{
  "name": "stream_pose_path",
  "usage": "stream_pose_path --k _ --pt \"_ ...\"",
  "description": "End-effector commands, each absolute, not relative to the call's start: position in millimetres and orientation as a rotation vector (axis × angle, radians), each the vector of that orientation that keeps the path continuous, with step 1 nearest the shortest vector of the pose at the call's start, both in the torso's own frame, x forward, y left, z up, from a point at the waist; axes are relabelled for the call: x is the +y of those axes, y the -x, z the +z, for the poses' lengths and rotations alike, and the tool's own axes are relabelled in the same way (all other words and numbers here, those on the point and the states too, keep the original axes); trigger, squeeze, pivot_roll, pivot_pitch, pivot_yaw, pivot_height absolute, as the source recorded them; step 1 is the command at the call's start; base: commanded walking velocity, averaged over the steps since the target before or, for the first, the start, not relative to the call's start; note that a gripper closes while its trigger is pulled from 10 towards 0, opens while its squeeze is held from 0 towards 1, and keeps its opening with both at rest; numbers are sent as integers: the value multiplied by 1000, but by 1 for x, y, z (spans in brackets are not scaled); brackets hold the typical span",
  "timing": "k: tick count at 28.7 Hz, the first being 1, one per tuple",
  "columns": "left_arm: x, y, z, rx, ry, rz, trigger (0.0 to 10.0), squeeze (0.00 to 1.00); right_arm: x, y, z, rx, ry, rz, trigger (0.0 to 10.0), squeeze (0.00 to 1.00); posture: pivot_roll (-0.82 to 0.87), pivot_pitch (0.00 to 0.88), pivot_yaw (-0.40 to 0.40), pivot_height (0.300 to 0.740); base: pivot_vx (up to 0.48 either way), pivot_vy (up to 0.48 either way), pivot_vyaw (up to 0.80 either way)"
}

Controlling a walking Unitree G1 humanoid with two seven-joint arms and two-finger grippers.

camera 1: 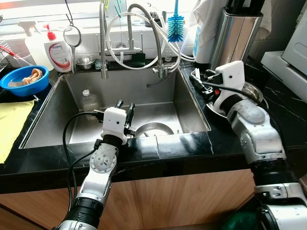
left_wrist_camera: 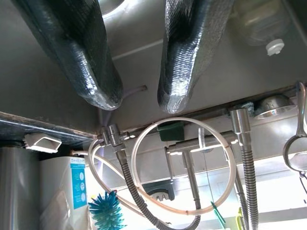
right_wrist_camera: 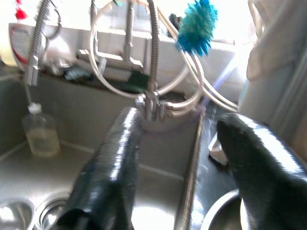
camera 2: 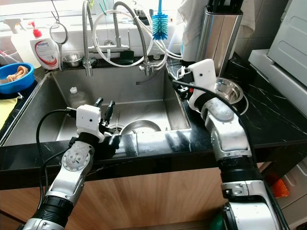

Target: Kitchen organization

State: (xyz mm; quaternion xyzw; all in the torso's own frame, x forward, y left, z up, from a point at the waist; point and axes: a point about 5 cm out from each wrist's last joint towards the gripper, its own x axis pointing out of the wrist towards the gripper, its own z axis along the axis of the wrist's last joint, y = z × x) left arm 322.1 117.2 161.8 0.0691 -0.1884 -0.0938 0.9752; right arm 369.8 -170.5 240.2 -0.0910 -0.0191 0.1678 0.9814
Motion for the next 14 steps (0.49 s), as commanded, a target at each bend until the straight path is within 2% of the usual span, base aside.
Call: stream_pose_path --k 1,8,9,10,14 --pt "117 -322 162 -378 -154 -187 10000 0 -177 -371 248 -17 206 296 10000 1000 -155 0 23 740 0 0 0" --pt "117 -323 161 -375 -154 -191 10000 0 -197 -373 235 130 213 220 10000 1000 -163 0 24 740 0 0 0" --pt "117 -323 161 -374 -154 -193 10000 0 -199 -371 229 178 233 220 10000 55 -164 0 25 740 0 0 0" --pt "117 -322 161 -374 -154 -194 10000 0 -199 -371 227 189 237 216 10000 0 -164 0 25 740 0 0 0" --pt "116 -323 161 -373 -155 -198 10000 0 -202 -369 223 230 231 198 10000 0 -162 0 26 740 0 0 0"
